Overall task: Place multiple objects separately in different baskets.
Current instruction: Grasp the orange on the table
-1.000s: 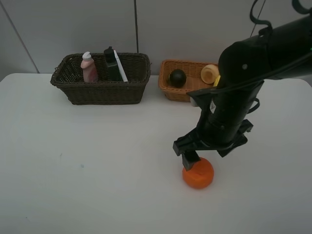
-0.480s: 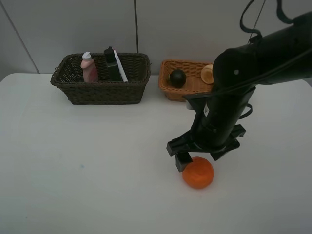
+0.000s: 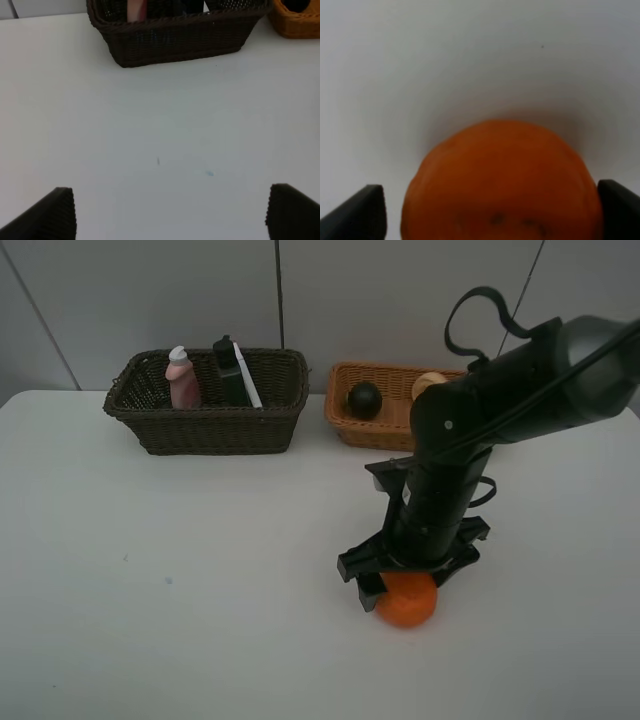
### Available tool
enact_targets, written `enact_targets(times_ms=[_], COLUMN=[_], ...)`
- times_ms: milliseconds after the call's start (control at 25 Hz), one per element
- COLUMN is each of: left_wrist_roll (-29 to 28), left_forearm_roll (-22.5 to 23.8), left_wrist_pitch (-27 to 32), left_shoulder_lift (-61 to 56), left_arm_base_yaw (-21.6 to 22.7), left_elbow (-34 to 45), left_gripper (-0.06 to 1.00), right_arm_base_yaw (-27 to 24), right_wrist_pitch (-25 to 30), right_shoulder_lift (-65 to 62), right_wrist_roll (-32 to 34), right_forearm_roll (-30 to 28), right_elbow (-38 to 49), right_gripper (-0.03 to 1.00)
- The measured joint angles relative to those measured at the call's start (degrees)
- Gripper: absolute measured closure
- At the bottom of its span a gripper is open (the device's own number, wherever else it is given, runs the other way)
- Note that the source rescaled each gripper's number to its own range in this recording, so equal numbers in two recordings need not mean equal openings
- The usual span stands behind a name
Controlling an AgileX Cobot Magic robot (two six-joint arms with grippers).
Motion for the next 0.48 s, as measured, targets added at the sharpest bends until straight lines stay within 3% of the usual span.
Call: enact_targets(times_ms=[320,400,480], left_wrist_roll=[0.00,0.00,0.00], left_forearm_roll=[0.00,0.00,0.00], left_wrist_pitch=[0.00,0.00,0.00], left_shoulder_lift=[0.00,0.00,0.00], left_arm_base_yaw=[0.00,0.00,0.00], left_elbow=[0.00,0.00,0.00], left_gripper=[-0.05,-0.05,-0.05], right_arm_base_yaw=[0.00,0.00,0.00], right_wrist_pitch=[-0.04,0.02,0.14], right_shoulder_lift=[3.96,3.96,3.96], right_wrist_roll=[-1.34,-1.59,-1.59], right_forearm_roll=[0.25,0.36,0.41], right_elbow=[0.11,0.11,0.11], right_gripper=[0.01,0.07,0.27])
